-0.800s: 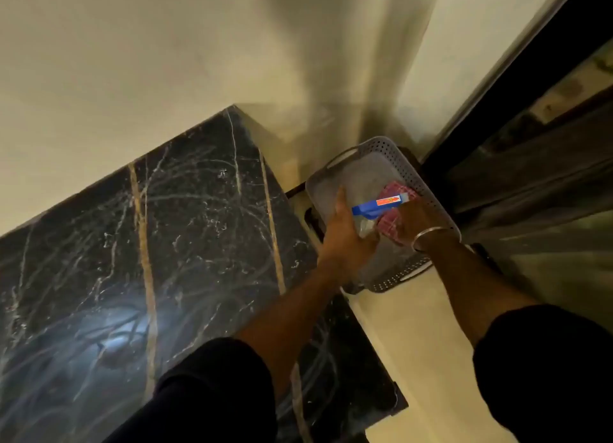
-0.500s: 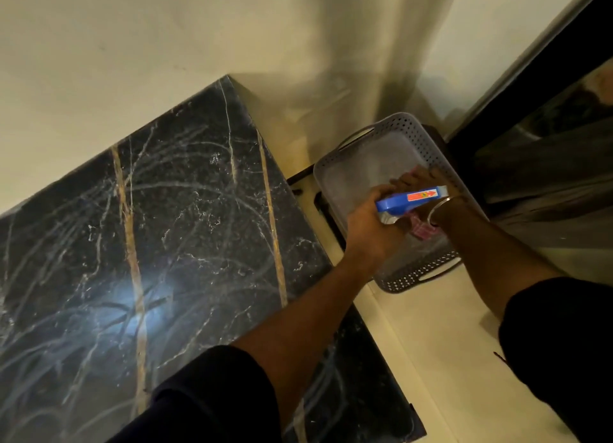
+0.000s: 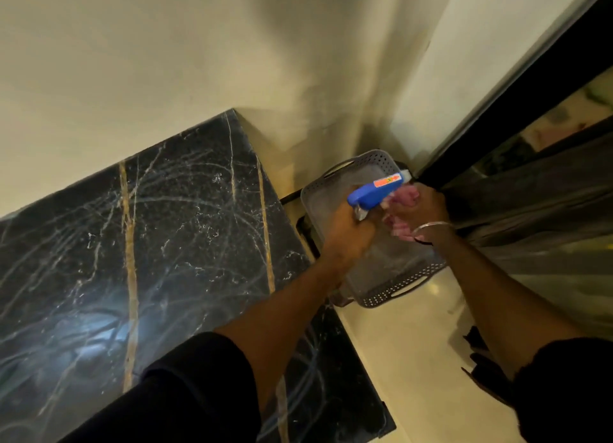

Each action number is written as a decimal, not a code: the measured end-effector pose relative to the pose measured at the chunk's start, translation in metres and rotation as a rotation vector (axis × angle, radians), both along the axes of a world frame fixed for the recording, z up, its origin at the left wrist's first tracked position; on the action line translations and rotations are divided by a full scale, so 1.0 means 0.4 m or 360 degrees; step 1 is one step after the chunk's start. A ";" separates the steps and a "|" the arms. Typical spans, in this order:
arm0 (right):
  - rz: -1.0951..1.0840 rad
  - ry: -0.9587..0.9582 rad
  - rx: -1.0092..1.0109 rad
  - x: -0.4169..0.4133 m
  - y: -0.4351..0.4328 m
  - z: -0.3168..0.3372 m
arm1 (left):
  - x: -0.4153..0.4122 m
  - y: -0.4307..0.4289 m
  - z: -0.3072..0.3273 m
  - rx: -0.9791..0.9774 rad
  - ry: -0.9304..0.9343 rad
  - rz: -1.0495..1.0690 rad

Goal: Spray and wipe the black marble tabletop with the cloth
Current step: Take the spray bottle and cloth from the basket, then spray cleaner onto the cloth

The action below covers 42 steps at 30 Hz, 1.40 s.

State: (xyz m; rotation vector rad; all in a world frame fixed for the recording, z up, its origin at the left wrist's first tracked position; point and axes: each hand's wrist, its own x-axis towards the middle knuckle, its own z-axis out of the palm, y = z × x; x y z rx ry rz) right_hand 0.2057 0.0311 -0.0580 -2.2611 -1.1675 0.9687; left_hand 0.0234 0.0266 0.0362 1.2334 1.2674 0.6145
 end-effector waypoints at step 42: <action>-0.0440 0.1948 0.0257 -1.492 -0.358 0.722 | -1.487 -0.409 0.488 0.0703 0.0204 0.0806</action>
